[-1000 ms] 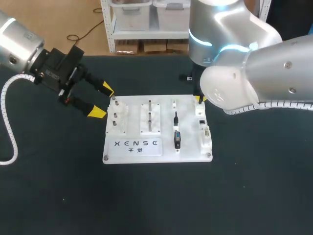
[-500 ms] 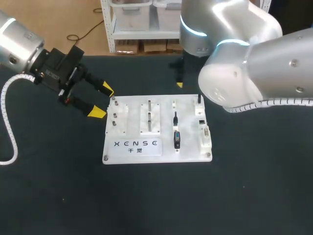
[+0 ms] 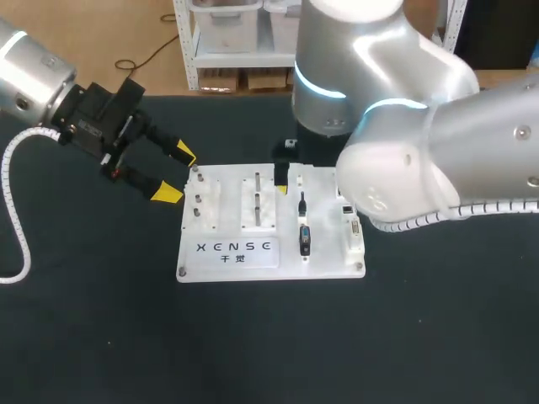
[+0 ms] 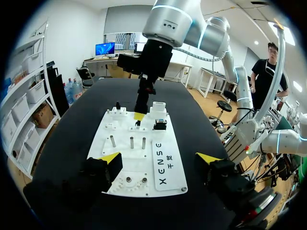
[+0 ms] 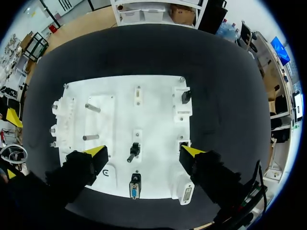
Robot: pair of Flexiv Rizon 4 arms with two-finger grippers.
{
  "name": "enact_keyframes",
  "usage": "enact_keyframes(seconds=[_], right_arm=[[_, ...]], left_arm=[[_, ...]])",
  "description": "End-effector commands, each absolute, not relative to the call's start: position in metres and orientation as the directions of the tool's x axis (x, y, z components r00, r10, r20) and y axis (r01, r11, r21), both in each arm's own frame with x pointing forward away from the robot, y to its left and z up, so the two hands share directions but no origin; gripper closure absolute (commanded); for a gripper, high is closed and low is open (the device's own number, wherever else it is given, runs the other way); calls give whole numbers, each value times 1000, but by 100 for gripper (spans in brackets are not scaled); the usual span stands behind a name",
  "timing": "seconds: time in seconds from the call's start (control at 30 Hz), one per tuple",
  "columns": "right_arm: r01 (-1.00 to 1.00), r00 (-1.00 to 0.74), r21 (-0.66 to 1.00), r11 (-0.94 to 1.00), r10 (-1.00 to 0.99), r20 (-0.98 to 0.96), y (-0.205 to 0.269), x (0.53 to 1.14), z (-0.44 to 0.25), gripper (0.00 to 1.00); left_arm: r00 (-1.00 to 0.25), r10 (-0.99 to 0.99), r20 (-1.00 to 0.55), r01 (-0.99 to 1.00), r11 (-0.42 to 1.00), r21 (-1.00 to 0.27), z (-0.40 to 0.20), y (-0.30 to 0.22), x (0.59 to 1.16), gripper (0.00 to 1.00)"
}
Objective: Insert the USB connector, Ethernet cable, and multi-pin plug into their matching sockets one by one.
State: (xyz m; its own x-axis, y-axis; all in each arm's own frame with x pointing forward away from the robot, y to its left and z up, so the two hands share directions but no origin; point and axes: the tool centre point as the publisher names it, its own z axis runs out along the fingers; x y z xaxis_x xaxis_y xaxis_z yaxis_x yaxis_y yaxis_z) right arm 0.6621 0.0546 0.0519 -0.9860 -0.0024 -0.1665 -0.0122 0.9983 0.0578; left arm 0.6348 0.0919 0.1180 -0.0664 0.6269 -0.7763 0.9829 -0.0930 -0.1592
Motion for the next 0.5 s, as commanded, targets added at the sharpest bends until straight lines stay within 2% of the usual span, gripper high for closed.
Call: enact_keyframes(seconds=[0.03, 0.2, 0.3, 0.5], right_arm=[[-23, -988, 55, 998, -14, -153, 59, 660, 46, 3], [-32, -991, 45, 998, -25, -133, 63, 656, 36, 11], [-31, -993, 43, 999, -26, -119, 65, 658, 32, 35], [-38, -994, 34, 999, -34, -103, 68, 660, 27, 42]], left_arm=[[-64, 625, -778, 983, -97, -158, 117, 93, 636, 0], [-64, 625, -778, 983, -97, -158, 117, 93, 636, 0], [-64, 625, -778, 983, -97, -158, 117, 93, 636, 0], [-64, 625, -778, 983, -97, -158, 117, 93, 636, 0]])
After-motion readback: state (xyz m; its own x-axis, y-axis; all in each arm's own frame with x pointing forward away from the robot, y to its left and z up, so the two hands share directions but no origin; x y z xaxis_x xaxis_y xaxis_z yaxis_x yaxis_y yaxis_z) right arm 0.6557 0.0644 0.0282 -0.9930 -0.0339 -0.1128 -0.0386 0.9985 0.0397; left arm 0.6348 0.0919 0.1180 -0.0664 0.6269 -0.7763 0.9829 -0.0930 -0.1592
